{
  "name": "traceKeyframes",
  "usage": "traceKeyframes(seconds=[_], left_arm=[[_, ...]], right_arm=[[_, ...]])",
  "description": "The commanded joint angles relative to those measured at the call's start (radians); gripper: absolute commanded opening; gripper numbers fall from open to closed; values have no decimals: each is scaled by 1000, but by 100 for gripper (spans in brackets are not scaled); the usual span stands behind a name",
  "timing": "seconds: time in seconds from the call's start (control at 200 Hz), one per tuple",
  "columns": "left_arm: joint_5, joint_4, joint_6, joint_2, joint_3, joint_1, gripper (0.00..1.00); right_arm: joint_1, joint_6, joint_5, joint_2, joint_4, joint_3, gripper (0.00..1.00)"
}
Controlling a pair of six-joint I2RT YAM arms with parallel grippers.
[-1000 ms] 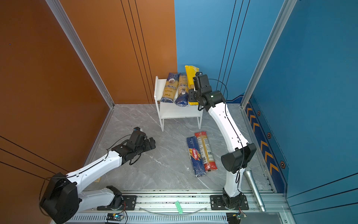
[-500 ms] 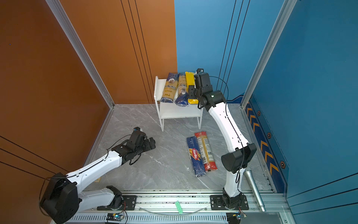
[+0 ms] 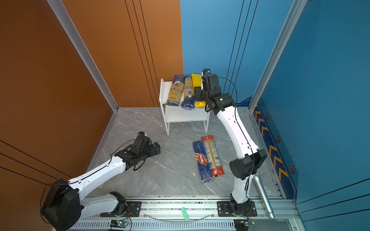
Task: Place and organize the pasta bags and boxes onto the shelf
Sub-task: 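Lower the Pastatime bag onto the top tier beside the Ankara bags, then open the right gripper and draw it back from the shelf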
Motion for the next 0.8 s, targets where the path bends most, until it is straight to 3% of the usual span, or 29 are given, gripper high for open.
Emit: traceKeyframes(seconds=[0.0,0.796], left_arm=[[-3,-22,-10,-19,-8,10,98],[-6,-28,-15,-44,-9,1,98]], right_arm=[[9,-17,-24,-81,31,15,63],[4,52,-183,-246,195,-297,63]])
